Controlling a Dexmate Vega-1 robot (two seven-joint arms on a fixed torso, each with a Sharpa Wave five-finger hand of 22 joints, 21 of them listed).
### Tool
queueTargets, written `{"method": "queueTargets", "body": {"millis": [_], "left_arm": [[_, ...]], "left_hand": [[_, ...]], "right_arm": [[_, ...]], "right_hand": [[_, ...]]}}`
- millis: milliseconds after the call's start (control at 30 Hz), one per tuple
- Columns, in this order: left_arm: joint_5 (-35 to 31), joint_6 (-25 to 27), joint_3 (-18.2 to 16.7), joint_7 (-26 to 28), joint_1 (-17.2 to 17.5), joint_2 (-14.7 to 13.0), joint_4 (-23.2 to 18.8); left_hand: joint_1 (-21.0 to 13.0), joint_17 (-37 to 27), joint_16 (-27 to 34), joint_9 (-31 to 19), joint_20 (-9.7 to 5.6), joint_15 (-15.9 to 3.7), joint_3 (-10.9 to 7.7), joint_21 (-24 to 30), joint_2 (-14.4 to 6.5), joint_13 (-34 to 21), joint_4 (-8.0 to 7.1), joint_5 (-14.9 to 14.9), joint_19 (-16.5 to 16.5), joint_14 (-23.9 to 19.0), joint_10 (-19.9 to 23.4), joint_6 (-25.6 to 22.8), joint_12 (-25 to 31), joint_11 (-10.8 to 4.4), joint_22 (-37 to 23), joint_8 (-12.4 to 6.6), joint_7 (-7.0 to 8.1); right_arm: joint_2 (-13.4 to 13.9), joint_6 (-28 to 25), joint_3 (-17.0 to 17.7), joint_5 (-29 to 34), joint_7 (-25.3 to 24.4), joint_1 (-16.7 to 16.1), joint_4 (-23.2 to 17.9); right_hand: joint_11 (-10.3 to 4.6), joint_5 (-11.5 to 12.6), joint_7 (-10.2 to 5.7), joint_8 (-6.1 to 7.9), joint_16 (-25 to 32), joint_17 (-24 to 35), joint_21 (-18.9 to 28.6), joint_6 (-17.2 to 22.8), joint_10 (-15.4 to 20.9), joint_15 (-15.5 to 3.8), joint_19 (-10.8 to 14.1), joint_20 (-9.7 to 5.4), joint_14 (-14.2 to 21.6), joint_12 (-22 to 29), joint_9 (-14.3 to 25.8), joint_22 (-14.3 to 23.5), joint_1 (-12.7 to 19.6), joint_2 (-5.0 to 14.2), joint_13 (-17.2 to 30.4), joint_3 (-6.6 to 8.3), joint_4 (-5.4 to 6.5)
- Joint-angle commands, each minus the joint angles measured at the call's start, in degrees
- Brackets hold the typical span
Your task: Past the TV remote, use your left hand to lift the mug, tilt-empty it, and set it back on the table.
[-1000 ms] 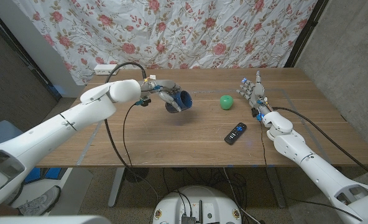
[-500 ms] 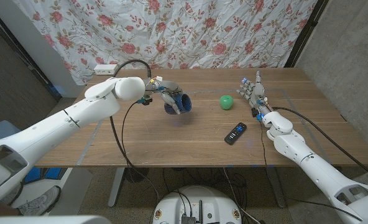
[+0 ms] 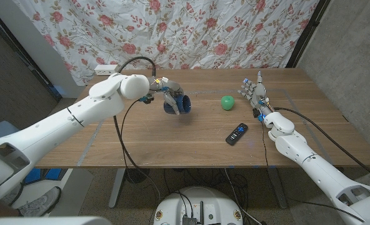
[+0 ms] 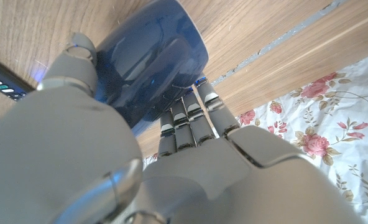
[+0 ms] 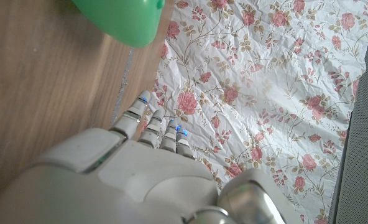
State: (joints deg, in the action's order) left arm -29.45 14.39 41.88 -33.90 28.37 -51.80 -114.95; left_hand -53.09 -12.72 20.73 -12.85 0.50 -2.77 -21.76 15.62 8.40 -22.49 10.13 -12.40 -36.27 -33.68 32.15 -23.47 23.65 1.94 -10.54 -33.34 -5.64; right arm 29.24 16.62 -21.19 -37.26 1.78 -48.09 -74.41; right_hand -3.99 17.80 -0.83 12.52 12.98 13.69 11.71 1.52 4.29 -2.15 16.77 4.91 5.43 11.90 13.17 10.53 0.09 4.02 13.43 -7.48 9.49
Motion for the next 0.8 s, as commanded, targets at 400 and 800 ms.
{"method": "queueTargets", "body": {"millis": [400,800], "left_arm": [[-15.90,0.08,4.22,-9.10,-3.08,3.18,-0.80],[-23.43,-0.98,4.68,-13.27,-2.60,5.03,-1.96]], "left_hand": [[-7.33,0.17,-0.28,-0.11,0.52,-3.48,-0.41,-0.04,-11.76,-3.50,-0.68,-0.35,-0.27,-1.53,5.62,-3.52,0.29,-4.62,-0.24,-4.08,-0.80],[-7.01,0.30,-0.42,-0.16,0.49,-3.52,-0.39,0.07,-12.00,-3.71,-0.76,-0.41,-0.62,-1.98,6.08,-3.68,0.40,-4.71,-0.25,-4.20,-0.87]], "right_arm": [[0.00,0.01,0.01,0.00,-0.02,-0.02,-0.02],[-0.01,0.03,0.00,0.00,0.00,0.00,0.03]], "right_hand": [[-0.19,0.33,-0.05,0.29,0.27,0.21,0.30,0.38,0.12,-0.25,0.33,-0.17,0.38,0.32,0.27,0.09,-0.54,2.88,0.25,0.01,0.39],[-0.14,0.33,-0.03,0.30,0.26,0.21,0.30,0.40,0.07,-0.18,0.33,-0.17,0.37,0.30,0.27,0.09,-0.54,2.88,0.25,0.01,0.39]]}}
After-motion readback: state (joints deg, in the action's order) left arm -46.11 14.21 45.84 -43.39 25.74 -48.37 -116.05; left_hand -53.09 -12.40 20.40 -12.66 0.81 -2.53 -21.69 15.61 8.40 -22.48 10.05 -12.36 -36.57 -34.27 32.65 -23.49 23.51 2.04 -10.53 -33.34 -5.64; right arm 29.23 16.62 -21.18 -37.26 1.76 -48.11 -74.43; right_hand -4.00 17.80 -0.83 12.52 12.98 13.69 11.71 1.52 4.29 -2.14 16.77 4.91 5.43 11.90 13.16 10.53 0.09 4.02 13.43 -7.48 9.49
